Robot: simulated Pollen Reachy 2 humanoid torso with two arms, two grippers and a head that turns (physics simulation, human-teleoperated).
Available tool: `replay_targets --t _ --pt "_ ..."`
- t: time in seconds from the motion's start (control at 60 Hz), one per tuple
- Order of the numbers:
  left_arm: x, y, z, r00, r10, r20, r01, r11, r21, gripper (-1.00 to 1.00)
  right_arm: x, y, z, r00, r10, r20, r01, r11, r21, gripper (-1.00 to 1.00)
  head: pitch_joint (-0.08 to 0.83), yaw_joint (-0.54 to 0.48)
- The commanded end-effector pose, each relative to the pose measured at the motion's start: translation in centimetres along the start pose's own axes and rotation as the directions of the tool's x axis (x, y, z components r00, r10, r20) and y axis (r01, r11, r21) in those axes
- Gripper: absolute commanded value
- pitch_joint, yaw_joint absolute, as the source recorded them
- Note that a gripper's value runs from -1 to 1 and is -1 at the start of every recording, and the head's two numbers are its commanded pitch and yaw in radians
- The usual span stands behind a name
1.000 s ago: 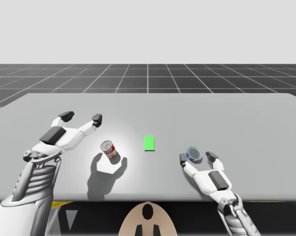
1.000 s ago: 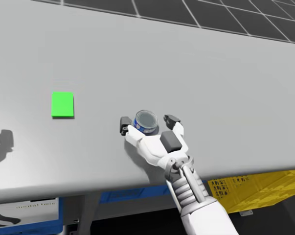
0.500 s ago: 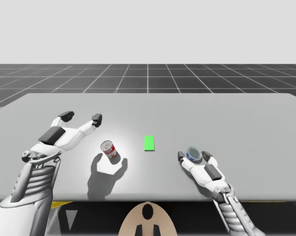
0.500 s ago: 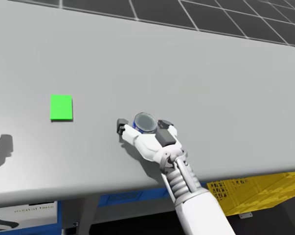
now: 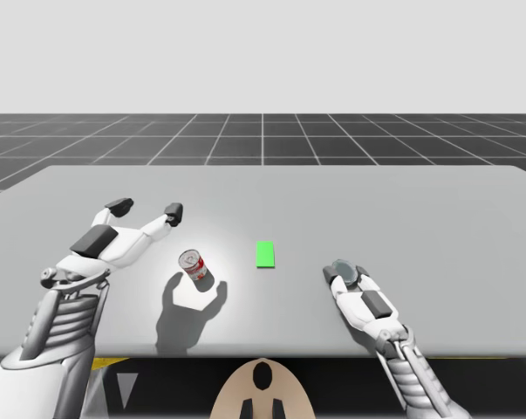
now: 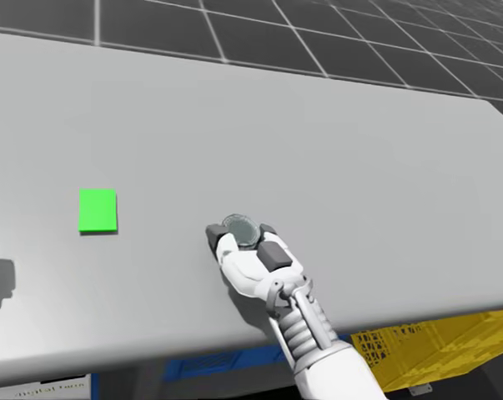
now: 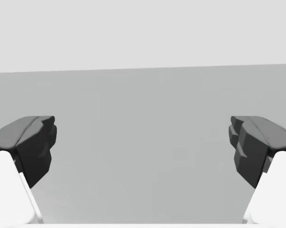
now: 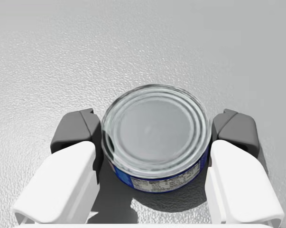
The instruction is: Look at the card. If it is red, pick the object on the left. If it is green, pick the object on the right.
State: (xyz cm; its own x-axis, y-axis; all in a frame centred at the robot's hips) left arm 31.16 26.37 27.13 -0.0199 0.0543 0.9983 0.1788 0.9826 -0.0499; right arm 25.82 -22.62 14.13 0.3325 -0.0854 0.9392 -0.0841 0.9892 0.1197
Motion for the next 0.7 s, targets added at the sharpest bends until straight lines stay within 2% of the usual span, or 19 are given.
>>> replay_targets --t 0.017,0.2,0.283,0.317,0.367,0.417,0.533,0.55,0.6,0.617,0.7 --pt "0.0 -0.1 0.0 1.000 -0.001 -0.001 0.001 1.000 -0.001 -1.00 -0.9 0.6 0.0 0.999 -0.026 -0.025 0.027 1.000 0.007 1.00 0.560 -0.39" --pt "-0.1 -0.2 0.0 1.000 -0.002 -0.005 0.002 1.000 0.001 -1.00 -0.9 0.6 0.0 0.999 -0.032 -0.028 0.032 0.999 0.012 1.00 0.416 -0.41" --pt "-0.1 -0.2 0.0 1.000 -0.001 -0.004 0.001 1.000 0.001 -1.00 -0.9 0.6 0.1 0.999 -0.038 -0.026 0.039 0.999 0.016 1.00 0.390 -0.42" --pt "-0.1 -0.2 0.0 1.000 -0.001 -0.003 0.001 1.000 0.002 -1.00 -0.5 0.4 0.2 0.998 -0.058 -0.027 0.058 0.998 0.022 1.00 0.383 -0.43" --pt "-0.1 -0.2 0.0 1.000 0.001 -0.003 -0.001 1.000 0.002 -1.00 0.0 0.4 0.4 0.998 -0.063 -0.016 0.063 0.998 0.023 1.00 0.377 -0.43" --pt "0.0 -0.1 0.0 1.000 0.002 -0.002 -0.002 1.000 0.004 -1.00 1.2 0.2 0.8 0.997 -0.076 0.008 0.076 0.997 0.033 1.00 0.373 -0.43" --pt "0.0 -0.1 0.1 1.000 0.004 -0.002 -0.004 1.000 0.007 -1.00 5.1 -0.1 1.8 0.994 -0.059 0.096 0.056 0.998 0.035 1.00 0.375 -0.44" --pt "0.0 -0.1 0.1 1.000 0.004 -0.001 -0.004 1.000 0.007 -1.00 6.2 -0.1 2.1 0.991 -0.056 0.118 0.052 0.998 0.039 1.00 0.377 -0.44" --pt "0.0 -0.1 0.1 1.000 0.004 -0.002 -0.004 1.000 0.009 -1.00 7.4 -0.1 2.5 0.989 -0.052 0.140 0.047 0.998 0.042 1.00 0.380 -0.44" --pt "0.0 -0.1 0.0 1.000 0.004 -0.002 -0.004 1.000 0.012 -1.00 8.5 0.0 2.8 0.985 -0.044 0.165 0.037 0.998 0.044 1.00 0.383 -0.44" --pt "0.0 -0.1 0.0 1.000 0.003 -0.001 -0.003 1.000 0.015 -1.00 11.0 0.3 3.7 0.976 -0.040 0.216 0.029 0.998 0.056 1.00 0.391 -0.45"
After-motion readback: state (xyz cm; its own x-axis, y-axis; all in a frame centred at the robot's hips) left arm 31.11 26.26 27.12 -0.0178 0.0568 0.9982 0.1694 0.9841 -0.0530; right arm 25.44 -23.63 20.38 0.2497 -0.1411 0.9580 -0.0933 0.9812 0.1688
